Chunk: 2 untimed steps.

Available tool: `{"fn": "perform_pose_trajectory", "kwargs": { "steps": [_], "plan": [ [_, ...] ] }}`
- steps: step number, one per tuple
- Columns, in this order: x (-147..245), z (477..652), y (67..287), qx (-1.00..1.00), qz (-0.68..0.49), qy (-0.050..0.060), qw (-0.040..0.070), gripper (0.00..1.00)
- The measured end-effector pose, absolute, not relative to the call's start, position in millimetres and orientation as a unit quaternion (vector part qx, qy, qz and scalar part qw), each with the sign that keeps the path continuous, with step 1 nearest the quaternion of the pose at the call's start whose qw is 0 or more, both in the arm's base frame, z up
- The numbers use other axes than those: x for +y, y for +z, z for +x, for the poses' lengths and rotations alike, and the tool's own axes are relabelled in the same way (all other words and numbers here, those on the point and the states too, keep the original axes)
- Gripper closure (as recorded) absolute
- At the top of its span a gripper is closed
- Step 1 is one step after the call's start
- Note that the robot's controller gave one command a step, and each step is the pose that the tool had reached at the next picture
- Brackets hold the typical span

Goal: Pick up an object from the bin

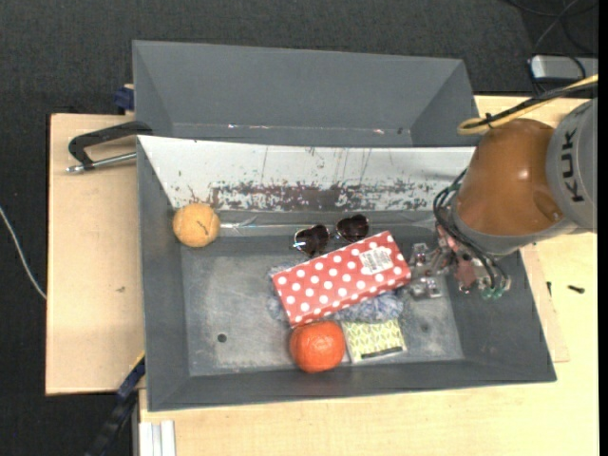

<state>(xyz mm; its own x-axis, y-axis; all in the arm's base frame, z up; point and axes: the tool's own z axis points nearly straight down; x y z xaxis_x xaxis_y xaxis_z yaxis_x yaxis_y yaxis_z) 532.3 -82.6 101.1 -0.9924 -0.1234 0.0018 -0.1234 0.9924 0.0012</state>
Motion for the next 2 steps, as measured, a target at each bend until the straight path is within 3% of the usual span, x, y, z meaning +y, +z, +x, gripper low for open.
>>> {"fn": "perform_pose_trajectory", "kwargs": {
  "steps": [1, 2],
  "plan": [
    [-45.4, 583.9, 191.1, -0.999, 0.041, 0.000, -0.007, 1.00],
    [-23.9, 580.2, 199.3, -1.000, 0.026, -0.001, -0.004, 1.00]
  ]
}}
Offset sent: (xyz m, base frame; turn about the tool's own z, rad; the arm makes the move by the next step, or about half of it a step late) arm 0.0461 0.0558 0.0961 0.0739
